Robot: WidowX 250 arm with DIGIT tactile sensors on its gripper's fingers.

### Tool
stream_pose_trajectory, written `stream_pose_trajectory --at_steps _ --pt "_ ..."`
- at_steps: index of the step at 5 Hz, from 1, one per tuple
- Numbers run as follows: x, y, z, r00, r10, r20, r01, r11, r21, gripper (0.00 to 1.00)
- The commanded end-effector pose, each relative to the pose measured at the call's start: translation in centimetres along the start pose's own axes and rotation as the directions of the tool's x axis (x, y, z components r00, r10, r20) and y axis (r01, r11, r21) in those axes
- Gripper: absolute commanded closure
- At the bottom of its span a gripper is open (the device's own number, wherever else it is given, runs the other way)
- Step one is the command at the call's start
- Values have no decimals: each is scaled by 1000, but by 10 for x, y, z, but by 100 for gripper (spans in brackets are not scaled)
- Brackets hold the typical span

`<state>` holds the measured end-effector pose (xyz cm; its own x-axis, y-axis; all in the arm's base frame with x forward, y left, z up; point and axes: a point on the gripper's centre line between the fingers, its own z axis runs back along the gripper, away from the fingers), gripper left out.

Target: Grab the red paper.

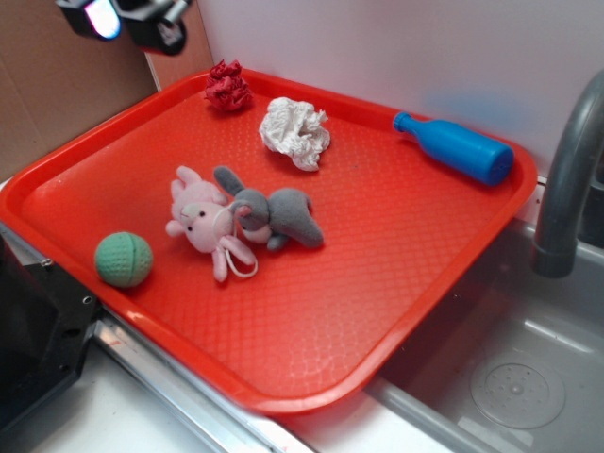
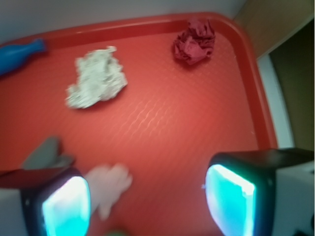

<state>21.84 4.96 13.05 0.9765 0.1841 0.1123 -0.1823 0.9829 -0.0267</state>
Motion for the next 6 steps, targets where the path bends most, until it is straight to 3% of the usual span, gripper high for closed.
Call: stream_pose_trajectory --at_steps 1,4,6 --pt "61 21 -28 998 52 30 -53 998 30 0" --pt "96 53 -59 997 74 8 -75 995 62 0" --pt "112 71 -76 999 40 35 -44 992 120 0"
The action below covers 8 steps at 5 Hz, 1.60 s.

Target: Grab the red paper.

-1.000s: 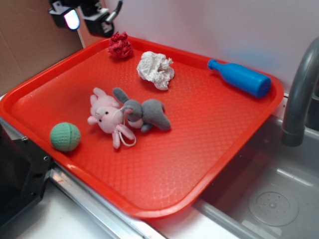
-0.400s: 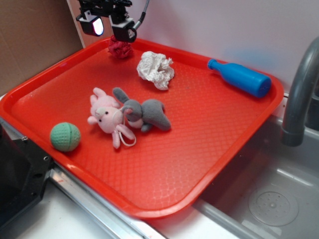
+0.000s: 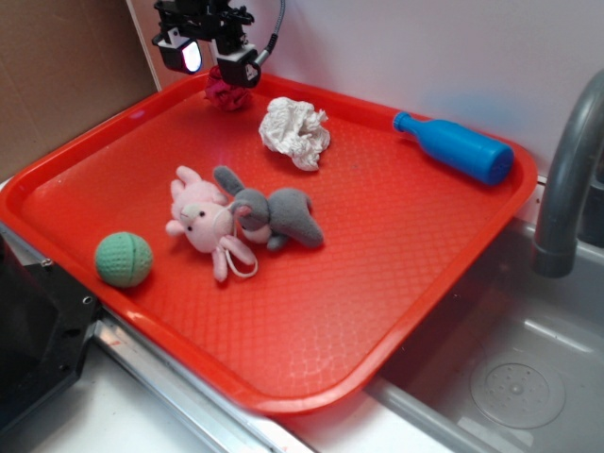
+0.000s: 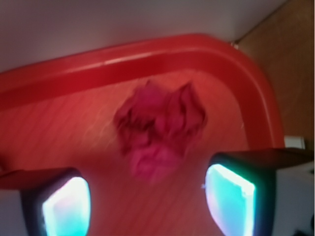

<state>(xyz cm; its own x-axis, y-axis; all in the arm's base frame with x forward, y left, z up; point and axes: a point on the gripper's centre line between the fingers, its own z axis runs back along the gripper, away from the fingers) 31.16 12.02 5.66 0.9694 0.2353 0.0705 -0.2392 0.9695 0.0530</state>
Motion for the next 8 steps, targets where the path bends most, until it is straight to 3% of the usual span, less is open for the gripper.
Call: stream_pose_trajectory --at_steps 1,2,5,7,8 --pt "22 19 -2 997 4 73 -6 1000 29 0" --pt "25 17 -4 997 23 79 -23 1000 1 0" --pt "25 17 -4 997 23 79 -23 1000 1 0" --pt "32 -7 -41 1000 -11 11 11 1000 -24 0" --pt "32 -15 -46 1000 -14 -11 14 1000 12 0"
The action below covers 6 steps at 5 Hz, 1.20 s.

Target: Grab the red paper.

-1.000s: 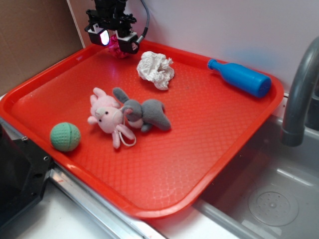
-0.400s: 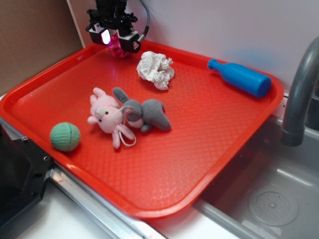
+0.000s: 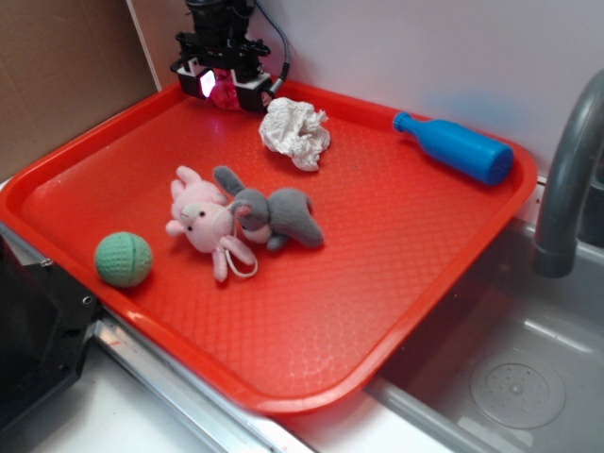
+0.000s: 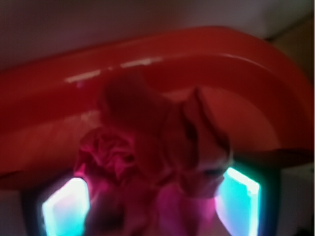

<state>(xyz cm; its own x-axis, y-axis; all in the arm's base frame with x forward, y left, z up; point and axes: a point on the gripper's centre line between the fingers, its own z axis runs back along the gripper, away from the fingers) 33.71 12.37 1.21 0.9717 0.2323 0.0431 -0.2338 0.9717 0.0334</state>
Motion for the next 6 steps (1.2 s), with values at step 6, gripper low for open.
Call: stream_pose_trajectory --at_steps 6 --pt "-102 -56 178 999 38 -34 -37 999 16 100"
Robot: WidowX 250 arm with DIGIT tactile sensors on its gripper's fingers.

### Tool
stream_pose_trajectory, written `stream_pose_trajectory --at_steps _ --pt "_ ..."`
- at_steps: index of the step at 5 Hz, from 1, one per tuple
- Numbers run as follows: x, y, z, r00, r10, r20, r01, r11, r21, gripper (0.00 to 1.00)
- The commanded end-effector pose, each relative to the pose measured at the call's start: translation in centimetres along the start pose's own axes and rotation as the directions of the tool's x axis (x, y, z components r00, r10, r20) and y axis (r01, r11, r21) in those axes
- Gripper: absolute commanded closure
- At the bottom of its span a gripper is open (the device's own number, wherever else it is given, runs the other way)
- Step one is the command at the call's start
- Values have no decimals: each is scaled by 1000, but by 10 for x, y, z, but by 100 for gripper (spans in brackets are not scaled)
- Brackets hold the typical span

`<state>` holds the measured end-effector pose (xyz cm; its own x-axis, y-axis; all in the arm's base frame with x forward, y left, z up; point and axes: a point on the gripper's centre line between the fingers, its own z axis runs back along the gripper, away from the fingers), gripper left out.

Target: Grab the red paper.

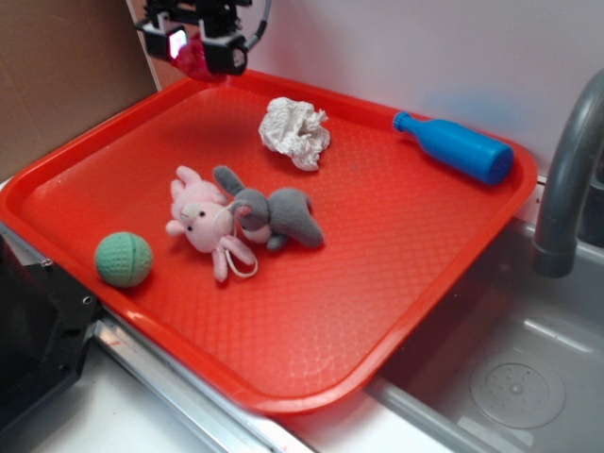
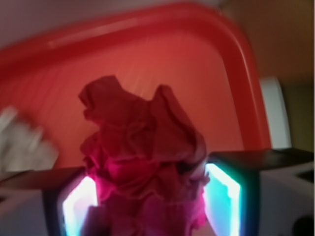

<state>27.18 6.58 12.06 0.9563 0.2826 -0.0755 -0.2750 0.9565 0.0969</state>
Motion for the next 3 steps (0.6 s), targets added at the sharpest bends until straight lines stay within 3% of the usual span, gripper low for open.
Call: stream_pose_trajectory --at_steps 1,2,3 --pt "-57 -20 112 994 4 109 5 997 -77 100" --pt "-70 -20 147 989 -33 146 49 993 -106 100" --pt "-68 -24 137 988 -42 150 54 996 -78 100"
